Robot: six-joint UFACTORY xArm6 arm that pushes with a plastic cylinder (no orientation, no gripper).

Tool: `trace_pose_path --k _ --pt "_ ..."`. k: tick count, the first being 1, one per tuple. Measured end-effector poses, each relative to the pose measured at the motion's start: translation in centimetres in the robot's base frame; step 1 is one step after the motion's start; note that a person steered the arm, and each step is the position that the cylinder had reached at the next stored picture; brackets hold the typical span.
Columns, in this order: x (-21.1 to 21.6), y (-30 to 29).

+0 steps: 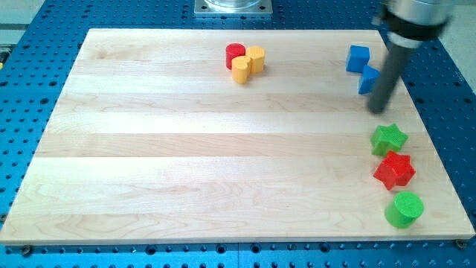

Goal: Slide the red star vertically below the red circle

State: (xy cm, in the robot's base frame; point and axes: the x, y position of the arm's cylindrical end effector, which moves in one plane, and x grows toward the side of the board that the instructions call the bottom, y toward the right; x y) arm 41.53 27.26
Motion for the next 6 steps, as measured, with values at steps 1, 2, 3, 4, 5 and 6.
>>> trace_pose_path --k 1,2,3,4,5,6 --pt "3.0 7.3" --pt "11.4 3.7" --pt "12.7 -1.4" --pt "12.8 -9.0" --pt "13.4 -11.4" --pt "13.1 -21.4"
